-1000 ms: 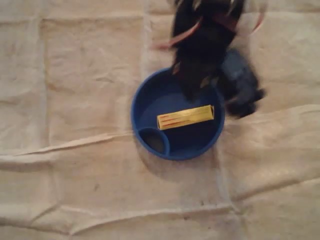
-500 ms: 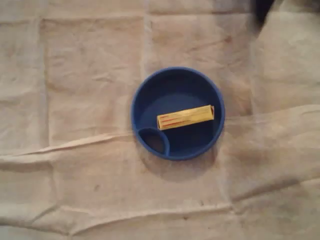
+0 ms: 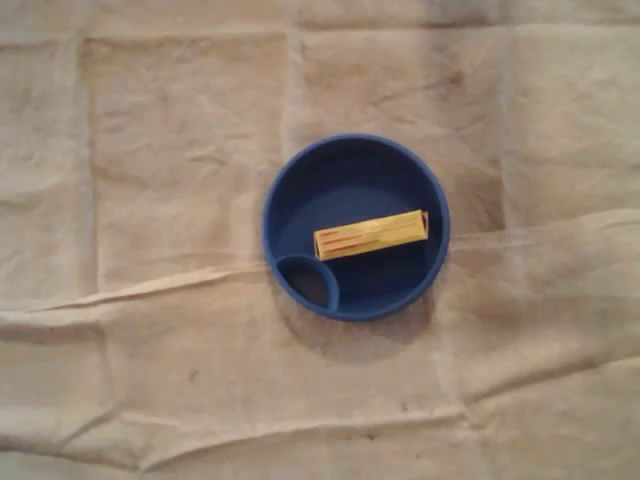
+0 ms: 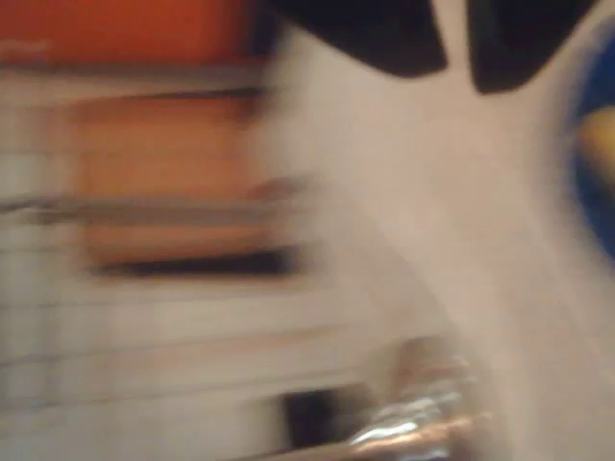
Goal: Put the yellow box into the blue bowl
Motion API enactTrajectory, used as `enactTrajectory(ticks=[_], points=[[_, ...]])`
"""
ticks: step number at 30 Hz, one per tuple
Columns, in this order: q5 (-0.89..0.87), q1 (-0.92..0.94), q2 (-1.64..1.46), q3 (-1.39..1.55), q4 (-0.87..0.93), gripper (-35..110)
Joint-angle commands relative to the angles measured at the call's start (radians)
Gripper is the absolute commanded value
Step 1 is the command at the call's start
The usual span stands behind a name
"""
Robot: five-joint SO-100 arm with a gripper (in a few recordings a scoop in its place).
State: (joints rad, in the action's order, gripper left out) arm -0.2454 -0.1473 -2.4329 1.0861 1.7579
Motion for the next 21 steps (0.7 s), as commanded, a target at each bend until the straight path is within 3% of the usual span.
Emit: enactTrajectory(ticks=[1, 11, 21], points=[[0.051, 0.002, -0.147, 0.143, -0.002, 0], [0.198, 0.003, -0.56, 0.491, -0.003, 0], [0.284, 0.003, -0.703, 0.595, -0.003, 0]])
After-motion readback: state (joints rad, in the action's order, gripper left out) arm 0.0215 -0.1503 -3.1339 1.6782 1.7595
